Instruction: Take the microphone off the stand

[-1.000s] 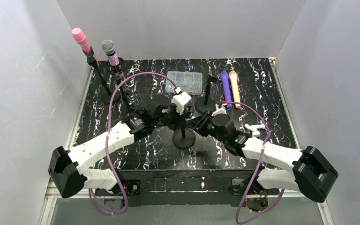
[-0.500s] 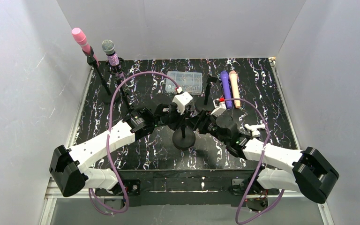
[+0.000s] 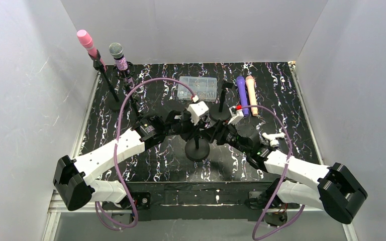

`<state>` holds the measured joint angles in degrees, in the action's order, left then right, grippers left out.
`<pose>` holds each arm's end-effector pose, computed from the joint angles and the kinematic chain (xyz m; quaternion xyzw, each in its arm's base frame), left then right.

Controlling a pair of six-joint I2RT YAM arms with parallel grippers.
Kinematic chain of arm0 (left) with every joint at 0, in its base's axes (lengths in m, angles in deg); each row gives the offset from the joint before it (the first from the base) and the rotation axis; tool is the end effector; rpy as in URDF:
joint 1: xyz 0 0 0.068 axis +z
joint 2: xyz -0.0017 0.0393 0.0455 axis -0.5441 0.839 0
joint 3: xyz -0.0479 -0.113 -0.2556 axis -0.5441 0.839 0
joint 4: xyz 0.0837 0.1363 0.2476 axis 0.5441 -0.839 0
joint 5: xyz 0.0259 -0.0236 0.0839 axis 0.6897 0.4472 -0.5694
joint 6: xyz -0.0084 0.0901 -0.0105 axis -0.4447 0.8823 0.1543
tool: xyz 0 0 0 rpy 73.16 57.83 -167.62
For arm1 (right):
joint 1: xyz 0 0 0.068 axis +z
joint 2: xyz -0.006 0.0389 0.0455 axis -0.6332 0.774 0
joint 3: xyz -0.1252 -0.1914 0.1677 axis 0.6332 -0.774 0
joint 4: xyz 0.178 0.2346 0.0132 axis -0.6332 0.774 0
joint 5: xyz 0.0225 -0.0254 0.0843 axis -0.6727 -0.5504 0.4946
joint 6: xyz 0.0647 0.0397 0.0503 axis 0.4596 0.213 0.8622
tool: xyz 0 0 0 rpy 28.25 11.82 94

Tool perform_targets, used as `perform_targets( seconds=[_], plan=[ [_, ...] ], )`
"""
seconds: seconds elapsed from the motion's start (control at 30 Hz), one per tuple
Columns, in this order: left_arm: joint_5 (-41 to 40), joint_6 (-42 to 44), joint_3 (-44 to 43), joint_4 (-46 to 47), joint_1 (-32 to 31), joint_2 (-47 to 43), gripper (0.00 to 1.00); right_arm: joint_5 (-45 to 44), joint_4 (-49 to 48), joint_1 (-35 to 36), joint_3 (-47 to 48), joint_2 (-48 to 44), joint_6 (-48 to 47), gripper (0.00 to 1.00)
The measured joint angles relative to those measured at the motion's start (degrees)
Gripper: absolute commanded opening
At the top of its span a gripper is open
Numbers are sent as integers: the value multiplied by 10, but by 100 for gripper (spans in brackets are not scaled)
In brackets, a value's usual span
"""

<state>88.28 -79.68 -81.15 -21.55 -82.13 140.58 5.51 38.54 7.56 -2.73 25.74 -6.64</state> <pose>0.2271 -0.2824 0.3101 0.4293 0.7278 -0.2569 0.4690 0.2129 0.2236 0.2164 0.0111 0.7468 0.4779 0.4623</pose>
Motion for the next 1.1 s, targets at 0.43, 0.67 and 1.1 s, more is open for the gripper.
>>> perform_targets(
  seconds=[0.43, 0.67, 1.1],
  plan=[
    [68, 68, 27, 20, -1, -23, 0, 32, 229, -60, 19, -91, 263, 74],
    [68, 108, 51, 42, -2, -46, 0, 70, 341, -60, 66, -54, 457, 75],
    [4, 191, 83, 92, -36, -68, 0, 115, 436, -61, 180, 35, 591, 63]
  ],
)
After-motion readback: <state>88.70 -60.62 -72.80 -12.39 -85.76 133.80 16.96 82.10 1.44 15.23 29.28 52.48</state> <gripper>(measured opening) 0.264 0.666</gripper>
